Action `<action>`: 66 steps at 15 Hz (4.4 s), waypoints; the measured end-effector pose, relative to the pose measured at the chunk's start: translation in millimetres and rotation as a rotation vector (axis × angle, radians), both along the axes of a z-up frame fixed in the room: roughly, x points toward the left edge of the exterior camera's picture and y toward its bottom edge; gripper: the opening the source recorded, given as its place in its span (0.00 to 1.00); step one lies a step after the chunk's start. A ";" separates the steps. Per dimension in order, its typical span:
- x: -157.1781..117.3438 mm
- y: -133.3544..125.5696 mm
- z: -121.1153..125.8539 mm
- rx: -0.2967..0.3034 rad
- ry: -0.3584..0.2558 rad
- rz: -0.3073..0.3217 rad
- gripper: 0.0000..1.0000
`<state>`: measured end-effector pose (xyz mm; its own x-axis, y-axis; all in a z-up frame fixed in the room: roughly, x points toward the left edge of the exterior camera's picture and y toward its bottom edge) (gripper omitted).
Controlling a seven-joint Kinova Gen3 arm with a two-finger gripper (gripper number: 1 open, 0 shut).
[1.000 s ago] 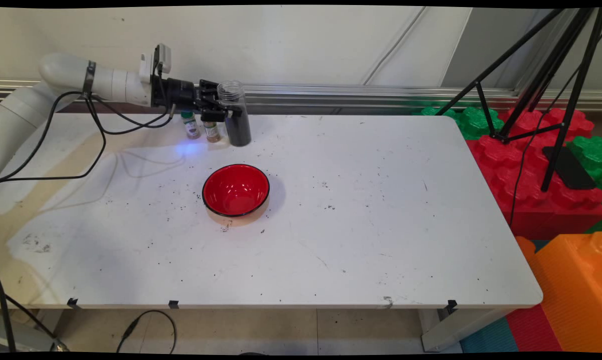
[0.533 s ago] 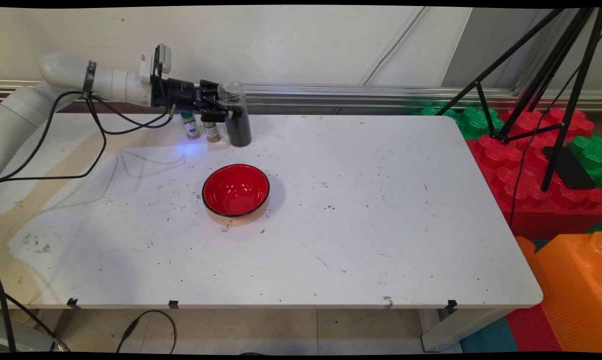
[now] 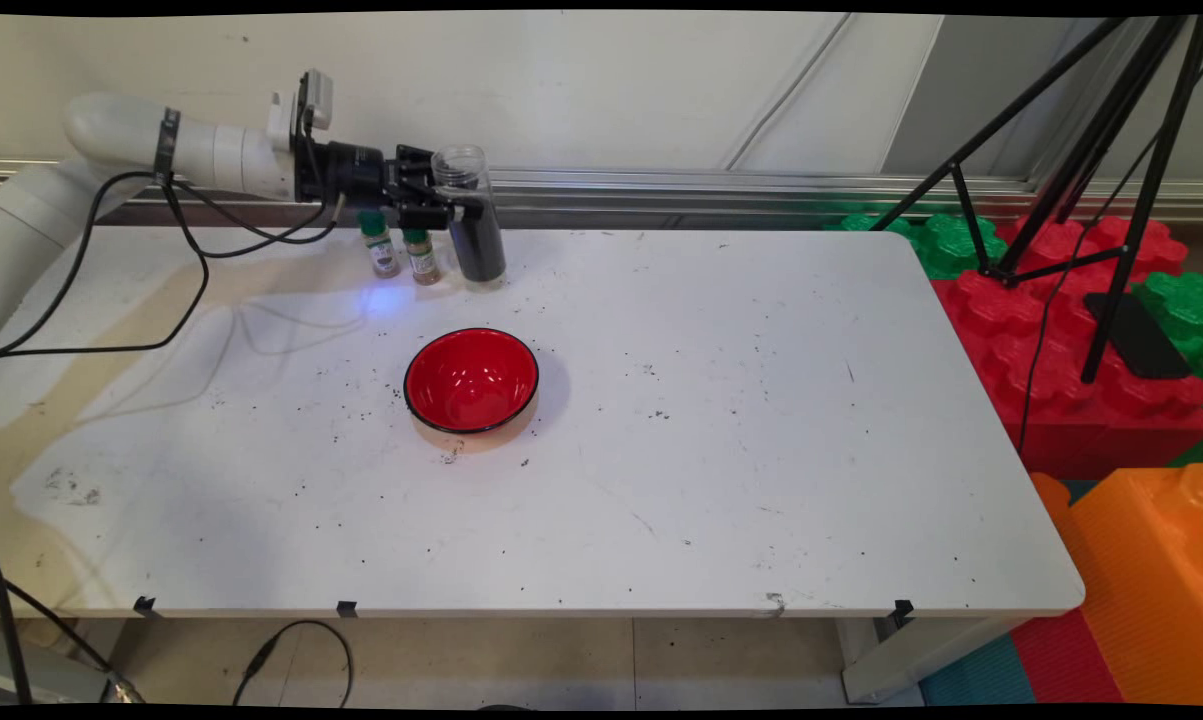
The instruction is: Pour the black seasoning powder in the red bowl
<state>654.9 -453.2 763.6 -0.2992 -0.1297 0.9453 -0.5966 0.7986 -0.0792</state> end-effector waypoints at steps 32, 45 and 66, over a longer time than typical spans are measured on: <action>-84.8 80.4 86.5 -0.332 -0.270 -0.038 0.00; -95.7 95.0 73.7 -0.587 -0.547 -0.198 0.00; -93.9 115.5 46.2 -0.963 -0.939 -0.457 0.00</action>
